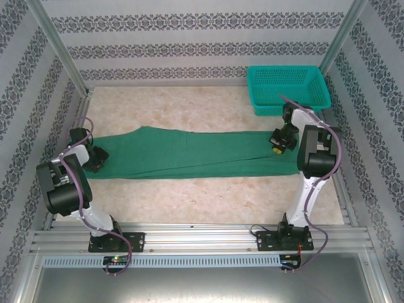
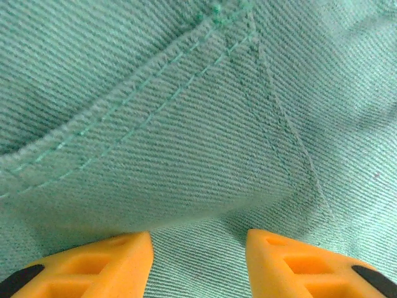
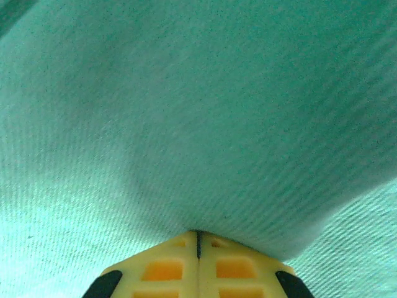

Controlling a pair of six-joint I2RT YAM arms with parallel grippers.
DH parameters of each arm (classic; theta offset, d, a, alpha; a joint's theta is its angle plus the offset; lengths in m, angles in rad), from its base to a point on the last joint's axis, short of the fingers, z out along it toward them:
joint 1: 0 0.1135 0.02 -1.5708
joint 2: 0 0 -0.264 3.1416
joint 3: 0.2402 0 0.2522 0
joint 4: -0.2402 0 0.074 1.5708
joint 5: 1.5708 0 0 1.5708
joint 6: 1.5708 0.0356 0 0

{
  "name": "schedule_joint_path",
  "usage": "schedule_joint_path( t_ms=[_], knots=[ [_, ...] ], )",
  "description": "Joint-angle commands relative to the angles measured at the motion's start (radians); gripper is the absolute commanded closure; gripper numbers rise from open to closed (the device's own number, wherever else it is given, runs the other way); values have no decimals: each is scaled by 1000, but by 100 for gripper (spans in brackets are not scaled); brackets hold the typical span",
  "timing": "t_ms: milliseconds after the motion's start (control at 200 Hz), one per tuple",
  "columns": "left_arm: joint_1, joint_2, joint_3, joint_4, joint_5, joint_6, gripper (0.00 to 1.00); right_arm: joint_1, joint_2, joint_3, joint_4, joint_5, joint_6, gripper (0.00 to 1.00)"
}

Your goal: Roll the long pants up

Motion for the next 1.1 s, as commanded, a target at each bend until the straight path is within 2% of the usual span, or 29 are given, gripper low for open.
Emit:
schedule_joint_path(
  t_ms=[0,160,180,230,265,280,310,330,355,535,620,644,759,819,889,954,994,1014,1094],
  knots=[
    [-8,60,-30,10,35,-17,55,-44,35,23,-34,76,-15,100],
    [-76,12,-52,12,1,-34,54,-111,-23,5,-21,168,5,98],
    [-81,5,-55,17,0,-37,53,-121,-48,-13,-9,195,14,88],
    [-90,-2,-53,27,16,-42,52,-145,-118,-68,27,248,32,51],
    [-99,2,-44,26,30,-40,53,-158,-162,-100,43,278,37,34],
    [-104,4,-37,23,31,-39,53,-165,-181,-108,48,287,35,28],
    [-113,9,-27,18,31,-38,53,-174,-212,-132,57,291,27,22],
    [-122,12,-23,18,28,-37,53,-180,-227,-141,52,293,29,11],
    [-132,15,-17,20,23,-39,53,-187,-245,-150,47,293,29,9],
    [-199,73,27,30,9,-39,54,-220,-354,-280,61,207,39,7],
    [-208,95,33,47,17,-39,54,-220,-385,-352,88,144,52,6],
    [-209,103,37,48,17,-39,54,-218,-389,-369,94,129,56,3],
    [-210,116,53,25,15,-27,55,-210,-387,-425,118,72,62,2],
    [-210,90,51,-4,-39,-30,56,-201,-386,-445,123,64,68,2],
    [-202,43,33,-27,-119,-38,53,-197,-381,-459,138,58,70,3],
    [-173,8,22,-37,-124,-46,52,-197,-362,-459,147,55,70,5],
    [-153,-5,15,-41,-118,-49,52,-196,-348,-455,152,53,71,9],
    [-145,-10,13,-46,-122,-52,52,-197,-342,-455,159,51,67,14],
    [-125,-41,-5,-39,-127,-57,52,-199,-311,-450,181,60,58,53]
  ],
)
